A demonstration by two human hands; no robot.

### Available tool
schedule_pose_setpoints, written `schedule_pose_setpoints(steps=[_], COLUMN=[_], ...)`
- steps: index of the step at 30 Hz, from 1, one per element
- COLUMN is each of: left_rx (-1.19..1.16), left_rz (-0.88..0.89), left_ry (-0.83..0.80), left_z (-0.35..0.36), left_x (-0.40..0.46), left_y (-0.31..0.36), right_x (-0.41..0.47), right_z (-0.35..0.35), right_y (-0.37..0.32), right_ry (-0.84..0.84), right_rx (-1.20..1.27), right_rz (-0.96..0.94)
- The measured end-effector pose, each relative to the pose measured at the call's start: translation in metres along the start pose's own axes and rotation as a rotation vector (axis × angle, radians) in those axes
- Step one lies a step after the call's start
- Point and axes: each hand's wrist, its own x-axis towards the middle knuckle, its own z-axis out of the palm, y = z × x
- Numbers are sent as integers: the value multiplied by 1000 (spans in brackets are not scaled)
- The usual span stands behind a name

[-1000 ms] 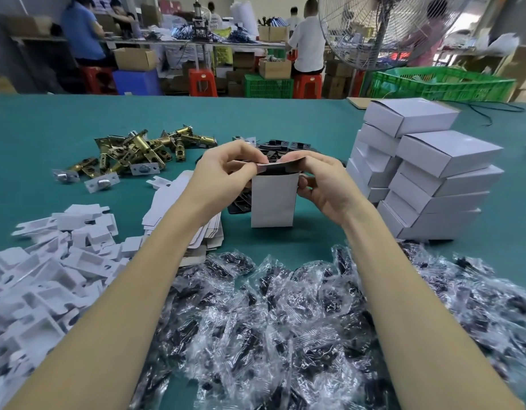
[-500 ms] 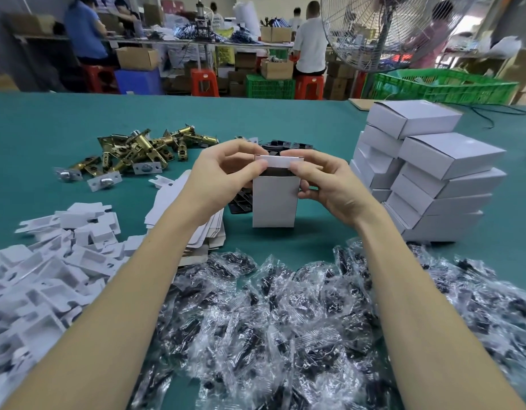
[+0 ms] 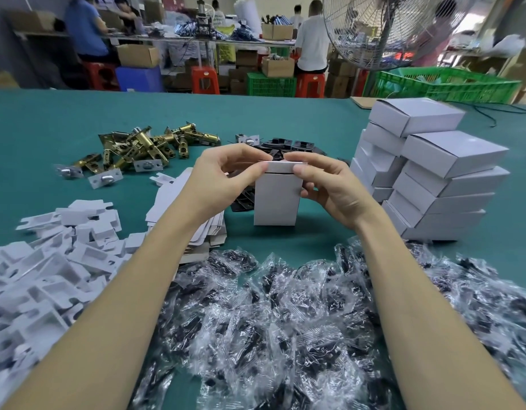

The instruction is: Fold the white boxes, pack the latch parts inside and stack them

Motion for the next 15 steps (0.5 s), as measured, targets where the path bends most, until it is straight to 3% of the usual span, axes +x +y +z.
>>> schedule_pose_setpoints(steps=[12,15], left_rx=[-44,-41], left_rz=[9,17], left_ry=[-26,-34], left_z=[1,4], left_x=[-4,-5], left_y=[-4,-4], right_x=[0,-1], right_z=[0,-2], right_y=[3,3], right_ry=[-2,13], right_rx=[54,-111], right_rz=[-9,-31])
